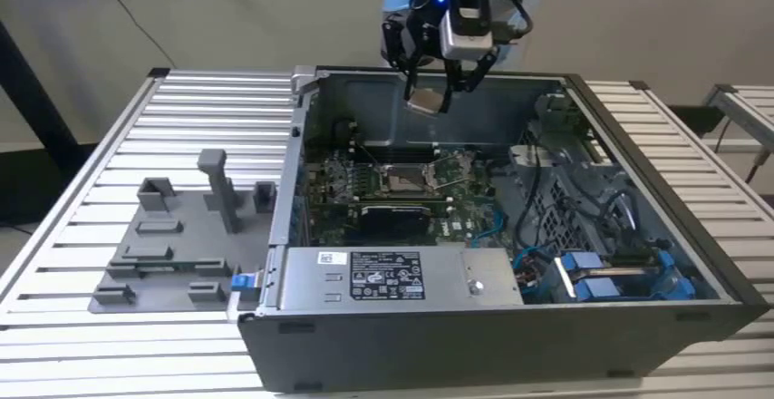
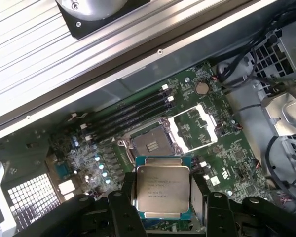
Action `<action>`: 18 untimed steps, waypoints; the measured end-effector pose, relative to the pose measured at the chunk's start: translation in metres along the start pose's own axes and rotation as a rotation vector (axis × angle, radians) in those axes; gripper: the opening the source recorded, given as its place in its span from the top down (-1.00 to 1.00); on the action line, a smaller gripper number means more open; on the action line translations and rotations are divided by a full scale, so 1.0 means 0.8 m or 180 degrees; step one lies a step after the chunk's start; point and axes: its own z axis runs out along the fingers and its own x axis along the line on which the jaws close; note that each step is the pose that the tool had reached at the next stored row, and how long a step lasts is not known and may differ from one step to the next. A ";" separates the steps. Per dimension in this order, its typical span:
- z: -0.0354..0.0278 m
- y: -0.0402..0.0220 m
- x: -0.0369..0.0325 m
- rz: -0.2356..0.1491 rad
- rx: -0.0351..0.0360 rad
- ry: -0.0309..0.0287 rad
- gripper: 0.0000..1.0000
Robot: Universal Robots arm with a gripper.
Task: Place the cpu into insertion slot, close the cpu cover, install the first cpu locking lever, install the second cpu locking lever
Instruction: 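Place the cpu into insertion slot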
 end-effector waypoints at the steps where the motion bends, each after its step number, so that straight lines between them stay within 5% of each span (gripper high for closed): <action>1: 0.0000 0.0002 0.0001 0.0015 0.0000 -0.0001 -0.08; 9: 0.0034 0.0002 0.0001 0.0321 -0.0009 -0.0009 -0.08; 18: 0.0081 -0.0002 -0.0002 0.0741 0.0002 0.0021 -0.08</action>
